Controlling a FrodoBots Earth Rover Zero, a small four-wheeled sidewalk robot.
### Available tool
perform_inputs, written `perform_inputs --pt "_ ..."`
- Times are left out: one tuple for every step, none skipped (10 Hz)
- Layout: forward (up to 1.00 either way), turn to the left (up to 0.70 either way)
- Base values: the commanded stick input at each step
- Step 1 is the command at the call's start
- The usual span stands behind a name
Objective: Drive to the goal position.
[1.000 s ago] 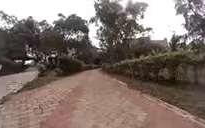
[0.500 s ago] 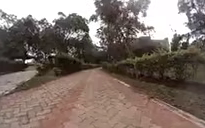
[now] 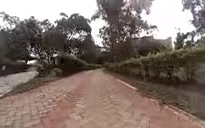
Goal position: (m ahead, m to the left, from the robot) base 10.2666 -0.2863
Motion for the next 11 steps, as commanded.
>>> perform_inputs --pt "0.7 0.0" --pt "0.7 0.0" --pt "0.7 0.0" --pt "0.7 0.0" --pt "0.7 0.0" --pt "0.7 0.0" --pt "0.7 0.0" --pt "0.7 0.0" --pt "0.7 0.0" --pt "0.7 0.0" --pt "0.7 0.0"
